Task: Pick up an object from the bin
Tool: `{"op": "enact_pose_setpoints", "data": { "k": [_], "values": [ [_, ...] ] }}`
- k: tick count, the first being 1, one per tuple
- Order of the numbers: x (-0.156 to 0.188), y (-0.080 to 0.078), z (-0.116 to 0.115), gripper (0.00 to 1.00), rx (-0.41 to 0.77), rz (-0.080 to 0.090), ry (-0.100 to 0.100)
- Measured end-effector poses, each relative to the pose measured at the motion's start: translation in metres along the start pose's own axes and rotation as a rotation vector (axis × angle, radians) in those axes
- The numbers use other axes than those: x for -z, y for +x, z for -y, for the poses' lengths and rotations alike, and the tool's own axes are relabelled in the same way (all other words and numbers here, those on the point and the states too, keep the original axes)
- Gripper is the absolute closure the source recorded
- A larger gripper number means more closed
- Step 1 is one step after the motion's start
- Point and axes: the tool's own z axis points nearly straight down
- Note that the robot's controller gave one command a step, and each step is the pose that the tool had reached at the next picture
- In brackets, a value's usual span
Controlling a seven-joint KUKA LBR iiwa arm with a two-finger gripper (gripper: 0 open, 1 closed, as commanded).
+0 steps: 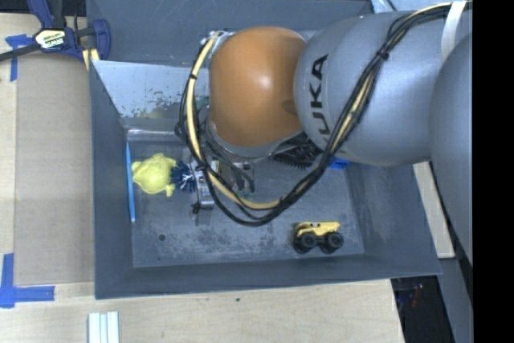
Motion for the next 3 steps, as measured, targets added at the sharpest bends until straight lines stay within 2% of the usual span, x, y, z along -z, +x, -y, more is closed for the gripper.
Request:
{"op": "enact_pose_setpoints", "data": {
  "k": [1,2,3],
  "values": [
    [0.004,-0.002,0.001,0.00,-0.003,0.007,-0.002],
    [-0.065,-0.044,0.019,0.00,-0.100,0.012,-0.004],
    [-0.120,-0.093,0.048,0.00,0.071,0.018,-0.005]
  ]
}}
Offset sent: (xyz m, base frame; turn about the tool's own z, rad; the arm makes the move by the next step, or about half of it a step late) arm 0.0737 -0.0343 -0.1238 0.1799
